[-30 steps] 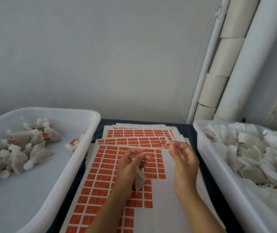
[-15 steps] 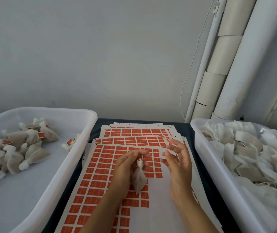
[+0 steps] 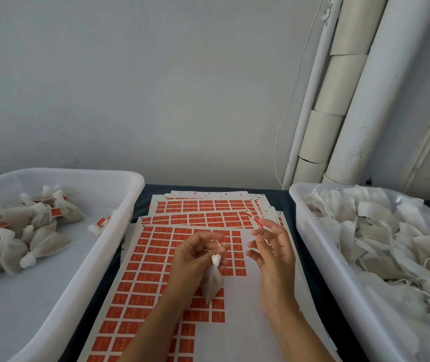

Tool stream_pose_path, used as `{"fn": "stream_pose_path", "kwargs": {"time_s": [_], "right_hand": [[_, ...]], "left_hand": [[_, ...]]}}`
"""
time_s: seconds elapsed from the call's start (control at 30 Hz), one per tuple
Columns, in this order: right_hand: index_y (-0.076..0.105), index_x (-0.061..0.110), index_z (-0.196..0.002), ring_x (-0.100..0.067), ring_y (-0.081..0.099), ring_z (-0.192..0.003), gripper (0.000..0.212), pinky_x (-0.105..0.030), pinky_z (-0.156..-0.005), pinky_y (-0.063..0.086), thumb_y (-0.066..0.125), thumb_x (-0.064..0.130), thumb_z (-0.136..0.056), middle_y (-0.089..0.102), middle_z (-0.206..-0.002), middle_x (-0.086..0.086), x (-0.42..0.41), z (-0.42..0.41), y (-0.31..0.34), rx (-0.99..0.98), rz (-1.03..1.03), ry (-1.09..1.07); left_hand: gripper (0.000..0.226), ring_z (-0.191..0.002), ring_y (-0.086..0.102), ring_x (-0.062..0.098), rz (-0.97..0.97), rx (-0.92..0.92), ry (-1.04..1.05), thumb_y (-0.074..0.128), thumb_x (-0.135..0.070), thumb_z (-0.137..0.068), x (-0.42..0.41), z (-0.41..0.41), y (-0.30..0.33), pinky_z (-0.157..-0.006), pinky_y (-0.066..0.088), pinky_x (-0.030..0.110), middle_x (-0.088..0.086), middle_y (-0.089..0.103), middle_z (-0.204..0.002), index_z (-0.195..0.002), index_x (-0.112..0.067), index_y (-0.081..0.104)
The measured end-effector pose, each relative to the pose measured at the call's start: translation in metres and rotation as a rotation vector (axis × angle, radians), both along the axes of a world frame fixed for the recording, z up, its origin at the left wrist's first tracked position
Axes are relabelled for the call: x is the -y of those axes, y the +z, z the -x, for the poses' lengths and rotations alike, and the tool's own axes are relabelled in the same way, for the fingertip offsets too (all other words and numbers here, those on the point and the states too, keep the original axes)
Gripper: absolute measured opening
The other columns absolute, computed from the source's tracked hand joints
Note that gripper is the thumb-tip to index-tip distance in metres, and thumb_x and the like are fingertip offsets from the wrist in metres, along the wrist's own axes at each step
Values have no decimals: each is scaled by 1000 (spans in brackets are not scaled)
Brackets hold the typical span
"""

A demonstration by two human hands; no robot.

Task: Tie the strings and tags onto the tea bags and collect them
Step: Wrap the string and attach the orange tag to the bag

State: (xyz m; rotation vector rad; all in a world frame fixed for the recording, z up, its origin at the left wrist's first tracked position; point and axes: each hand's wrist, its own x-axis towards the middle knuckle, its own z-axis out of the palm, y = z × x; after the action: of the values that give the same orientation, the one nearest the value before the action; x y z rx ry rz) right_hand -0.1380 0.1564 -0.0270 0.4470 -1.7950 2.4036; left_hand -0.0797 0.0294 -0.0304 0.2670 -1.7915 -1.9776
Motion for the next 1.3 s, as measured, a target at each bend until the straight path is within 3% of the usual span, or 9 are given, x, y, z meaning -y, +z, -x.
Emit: {"fn": "stream_pose_path", "kwargs": {"time_s": [0.27, 0.5, 0.67, 0.77, 0.9, 1.0, 1.07, 1.2, 1.3], "right_hand": [[61, 34, -100, -11, 65, -92, 15, -19, -67, 53, 61, 25, -87, 65, -105, 11, 0, -1, 0, 7, -20, 36], [61, 32, -100, -4, 62, -100, 16, -23, -77, 56, 61, 31, -84, 63, -105, 25, 2, -1, -2, -9, -73, 1], [60, 31, -99, -5, 63, -96, 16, -18, -69, 55, 64, 26, -85, 65, -102, 21, 0, 1, -4, -2, -79, -20], [54, 37, -108, -11, 64, -97, 32, -27, -77, 57, 68, 27, -81, 62, -108, 15, 3, -2, -3, -35, -188, -34], [43, 43, -120, 1, 64, -93, 60, -12, -63, 52, 73, 35, -69, 59, -109, 16, 8, -10, 1, -63, -177, 74], [41, 42, -123, -5, 68, -87, 69, -12, -61, 51, 79, 28, -66, 64, -104, 14, 7, -10, 2, -91, -153, 86], [42, 43, -121, -9, 69, -86, 67, -17, -63, 54, 78, 22, -69, 66, -101, 12, 6, -10, 2, -98, -155, 64], [40, 42, -123, -8, 65, -97, 44, -22, -82, 55, 61, 37, -84, 64, -110, 14, 2, -7, 3, -109, -185, 47], [38, 37, -125, -7, 66, -94, 45, -13, -72, 52, 60, 19, -90, 64, -106, 13, -2, -4, 4, -114, -217, 140]], "left_hand": [[12, -58, 67, 15, 90, -46, 15, 72, -8, -76, 0, 2, -1, -52, 50, 17, 1, 72, -70, -82, -7, 61], [13, -76, 67, 8, 146, -28, 18, 69, -6, -80, -1, 3, -6, -64, 51, 12, -9, 72, -79, -77, -18, 73], [7, -77, 68, 13, 151, -48, 9, 73, -9, -77, -3, 5, -6, -64, 52, 14, -4, 72, -79, -82, -11, 68], [27, -70, 70, 18, 133, -67, -17, 72, -20, -71, -3, 4, -4, -60, 54, 20, 2, 73, -76, -89, -5, 58], [17, -71, 71, 20, 133, -80, -26, 70, -6, -78, -2, 6, -7, -59, 55, 22, 4, 73, -75, -85, -3, 54], [15, -67, 70, 22, 134, -80, -25, 69, -4, -79, -2, 6, -9, -58, 56, 23, 4, 72, -72, -82, -4, 54], [17, -67, 70, 22, 125, -93, -44, 70, -6, -77, -3, 5, -8, -58, 55, 22, 7, 71, -71, -81, -3, 54], [24, -75, 71, 21, 82, -112, -59, 72, -13, -72, -6, 4, -5, -62, 54, 19, 10, 71, -72, -79, -2, 52], [24, -68, 70, 19, 31, -116, -57, 71, -12, -73, -6, 4, -5, -59, 54, 21, 11, 70, -72, -81, -1, 52]]}}
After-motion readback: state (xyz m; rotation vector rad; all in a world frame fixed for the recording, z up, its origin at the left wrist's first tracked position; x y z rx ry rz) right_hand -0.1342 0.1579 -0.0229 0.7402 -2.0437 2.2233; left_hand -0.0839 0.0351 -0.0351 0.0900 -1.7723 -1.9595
